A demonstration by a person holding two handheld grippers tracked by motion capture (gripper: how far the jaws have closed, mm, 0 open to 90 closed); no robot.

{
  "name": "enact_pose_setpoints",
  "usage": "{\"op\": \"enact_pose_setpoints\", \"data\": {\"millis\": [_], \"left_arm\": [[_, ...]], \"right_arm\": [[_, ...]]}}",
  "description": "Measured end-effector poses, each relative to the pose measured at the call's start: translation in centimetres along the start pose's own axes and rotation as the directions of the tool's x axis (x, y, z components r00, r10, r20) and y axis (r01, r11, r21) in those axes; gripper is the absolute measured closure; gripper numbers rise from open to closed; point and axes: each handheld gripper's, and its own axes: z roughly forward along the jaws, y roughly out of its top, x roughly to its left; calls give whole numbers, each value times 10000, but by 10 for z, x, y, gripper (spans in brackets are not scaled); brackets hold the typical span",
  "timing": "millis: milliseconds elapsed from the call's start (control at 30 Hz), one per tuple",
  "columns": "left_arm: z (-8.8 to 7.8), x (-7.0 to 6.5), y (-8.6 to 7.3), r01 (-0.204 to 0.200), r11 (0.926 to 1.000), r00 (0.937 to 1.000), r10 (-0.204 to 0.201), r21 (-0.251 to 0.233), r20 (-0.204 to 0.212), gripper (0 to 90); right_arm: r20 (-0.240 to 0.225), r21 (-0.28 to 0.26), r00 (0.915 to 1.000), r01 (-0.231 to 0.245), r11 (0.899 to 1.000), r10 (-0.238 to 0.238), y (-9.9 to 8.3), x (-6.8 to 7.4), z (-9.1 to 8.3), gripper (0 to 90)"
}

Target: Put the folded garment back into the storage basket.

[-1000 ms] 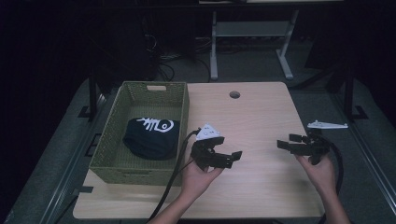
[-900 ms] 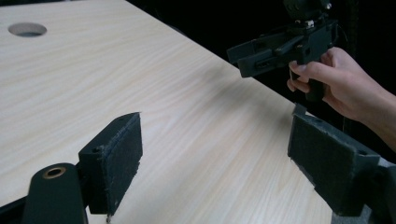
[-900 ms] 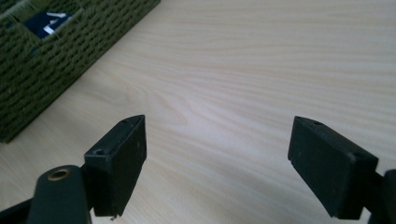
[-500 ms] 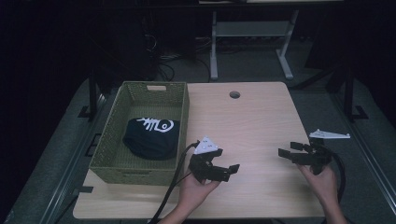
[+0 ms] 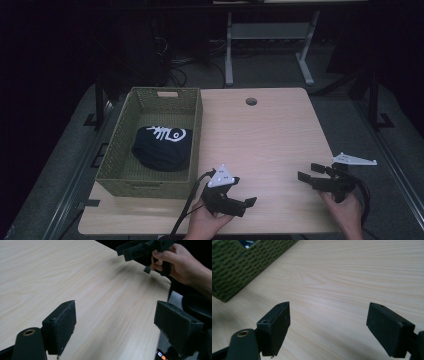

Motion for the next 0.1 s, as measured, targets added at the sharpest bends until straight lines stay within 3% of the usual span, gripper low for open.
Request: {"op": "enact_pose_setpoints", "data": {"millis": [100], "left_arm": [[-1,-4,-4,-180,9998,9998,180,19,-36,171]], "right_arm": [[-141,-231,9999,-102,9997,99,-6,3,-2,189]]}}
